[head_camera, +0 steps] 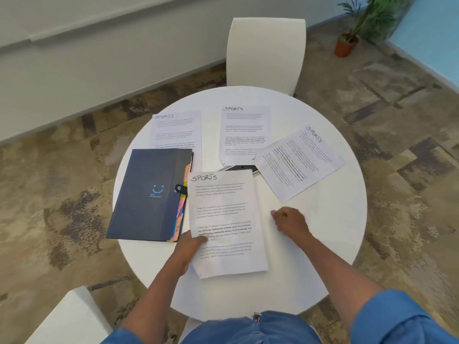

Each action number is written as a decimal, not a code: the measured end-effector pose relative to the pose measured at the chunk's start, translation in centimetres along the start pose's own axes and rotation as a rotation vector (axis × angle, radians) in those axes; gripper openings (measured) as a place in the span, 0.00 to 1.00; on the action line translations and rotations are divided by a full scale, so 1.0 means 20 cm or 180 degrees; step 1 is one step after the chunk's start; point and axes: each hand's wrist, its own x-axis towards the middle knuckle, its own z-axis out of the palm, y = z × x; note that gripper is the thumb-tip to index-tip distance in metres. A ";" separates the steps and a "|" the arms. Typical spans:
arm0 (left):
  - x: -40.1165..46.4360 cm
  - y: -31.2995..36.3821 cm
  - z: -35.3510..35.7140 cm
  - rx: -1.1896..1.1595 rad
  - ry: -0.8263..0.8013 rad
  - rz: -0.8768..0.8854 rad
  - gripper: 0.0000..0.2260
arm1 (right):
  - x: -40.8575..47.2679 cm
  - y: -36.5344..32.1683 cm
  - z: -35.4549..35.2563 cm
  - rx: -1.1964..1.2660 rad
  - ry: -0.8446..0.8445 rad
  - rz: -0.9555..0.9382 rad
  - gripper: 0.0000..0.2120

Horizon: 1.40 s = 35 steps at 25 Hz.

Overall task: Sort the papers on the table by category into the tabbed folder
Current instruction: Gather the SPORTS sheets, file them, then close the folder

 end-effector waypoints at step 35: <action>0.06 0.06 -0.08 -0.0057 0.0424 0.0333 0.13 | 0.10 0.21 -0.17 0.0283 0.1628 0.1393 0.29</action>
